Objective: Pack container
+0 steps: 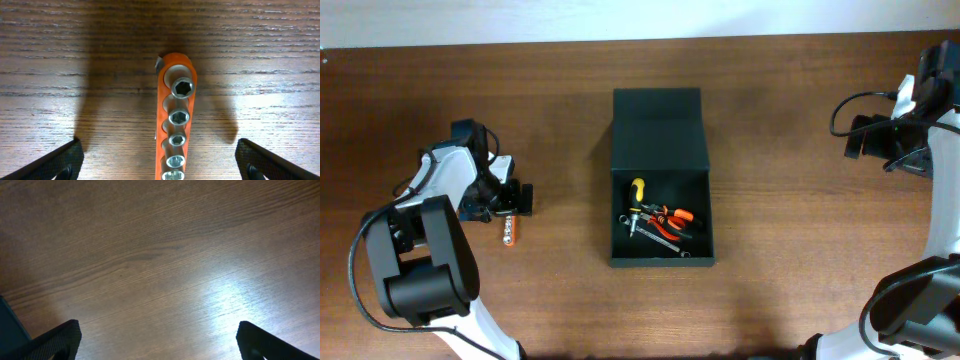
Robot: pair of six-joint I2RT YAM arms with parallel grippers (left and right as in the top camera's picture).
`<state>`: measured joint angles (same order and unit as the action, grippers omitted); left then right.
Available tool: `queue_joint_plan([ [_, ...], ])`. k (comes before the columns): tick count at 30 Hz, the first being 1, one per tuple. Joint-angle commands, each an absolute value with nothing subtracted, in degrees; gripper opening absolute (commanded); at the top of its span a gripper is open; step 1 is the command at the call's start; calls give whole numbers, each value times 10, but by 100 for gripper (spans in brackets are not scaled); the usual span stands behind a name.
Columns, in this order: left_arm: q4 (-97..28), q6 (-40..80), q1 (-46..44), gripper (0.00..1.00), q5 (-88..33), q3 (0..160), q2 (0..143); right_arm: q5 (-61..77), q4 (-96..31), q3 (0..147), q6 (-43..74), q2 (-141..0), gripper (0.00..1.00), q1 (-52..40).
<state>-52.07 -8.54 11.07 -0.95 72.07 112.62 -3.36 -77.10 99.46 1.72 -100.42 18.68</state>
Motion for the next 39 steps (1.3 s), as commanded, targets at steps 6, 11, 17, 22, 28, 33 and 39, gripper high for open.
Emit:
queue_joint_plan([
  [6, -518, -83, 115, 99, -30, 712, 1136, -32, -771, 996, 22, -1000, 99, 188],
  [11, -519, -82, 115, 99, -28, 712, 1136, -32, -771, 996, 22, -1000, 99, 188],
  [17, -519, -82, 115, 99, -26, 712, 1136, -32, -771, 996, 22, -1000, 99, 188],
  [22, -519, -82, 115, 99, -26, 712, 1136, -32, -771, 996, 22, -1000, 99, 188],
  [28, -522, -82, 115, 99, -26, 712, 1136, -32, -771, 996, 22, -1000, 99, 188],
  [33, -522, -82, 115, 100, -26, 712, 1136, -32, -771, 996, 22, -1000, 99, 188],
  [39, -522, -83, 115, 82, -26, 712, 1136, -32, -771, 996, 22, -1000, 99, 188],
])
